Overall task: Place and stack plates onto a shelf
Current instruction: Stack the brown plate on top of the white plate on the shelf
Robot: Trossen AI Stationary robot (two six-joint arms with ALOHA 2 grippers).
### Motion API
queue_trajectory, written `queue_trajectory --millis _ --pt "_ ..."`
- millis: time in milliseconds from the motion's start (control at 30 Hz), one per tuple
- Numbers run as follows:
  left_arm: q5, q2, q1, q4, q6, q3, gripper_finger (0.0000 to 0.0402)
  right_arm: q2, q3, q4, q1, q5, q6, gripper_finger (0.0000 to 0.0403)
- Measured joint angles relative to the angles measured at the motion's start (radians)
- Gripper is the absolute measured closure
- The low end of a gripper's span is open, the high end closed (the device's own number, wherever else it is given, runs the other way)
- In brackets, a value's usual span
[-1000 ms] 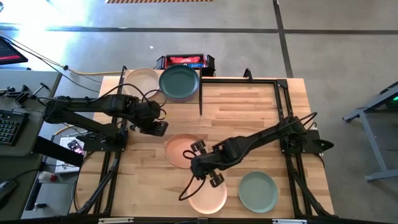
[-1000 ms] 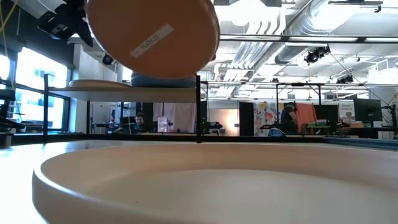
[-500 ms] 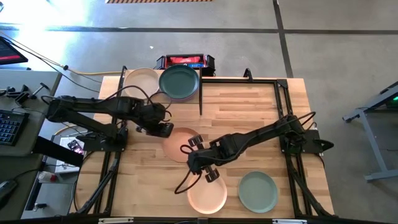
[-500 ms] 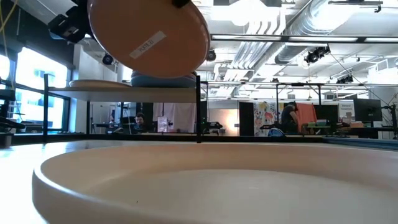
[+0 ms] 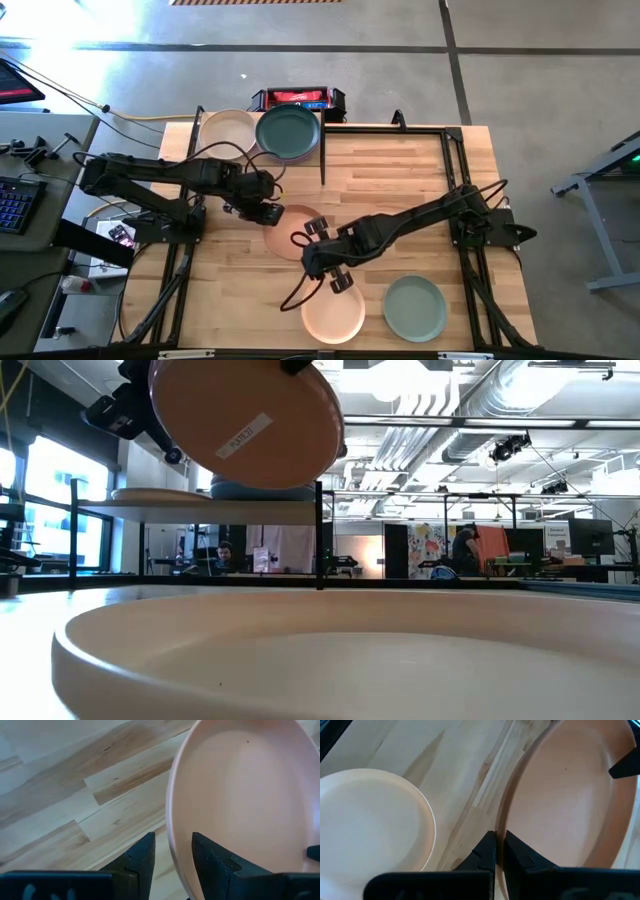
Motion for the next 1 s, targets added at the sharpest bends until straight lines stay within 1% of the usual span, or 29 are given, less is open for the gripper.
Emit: queue_trajectory --millis 100,333,433,733,867,1000 --pt "0.000 -0.002 0.000 0.000 0.018 0.000 0.0301 0.000 0.000 0.000 0.000 0.000 -0.001 0.0403" --pt "-0.007 -0.002 0.001 0.001 0.066 0.000 0.0371 0.000 0.000 0.001 0.000 0.000 -0.010 0.0403" --pt "-0.028 -0.002 0.002 0.008 0.083 0.000 0.0393 0.000 0.000 0.009 0.000 0.000 -0.011 0.0403" --pt "-0.059 -0.002 0.002 0.005 0.113 0.000 0.0398 0.000 0.000 0.019 0.000 -0.010 0.029 0.0397" --pt "-0.061 -0.002 0.000 -0.009 0.124 0.000 0.0400 -0.001 0.000 0.005 0.000 -0.032 0.052 0.0371" --pt "-0.073 -0.002 0.000 -0.006 0.141 0.000 0.0400 -0.002 0.000 0.005 0.001 -0.031 0.072 0.0330"
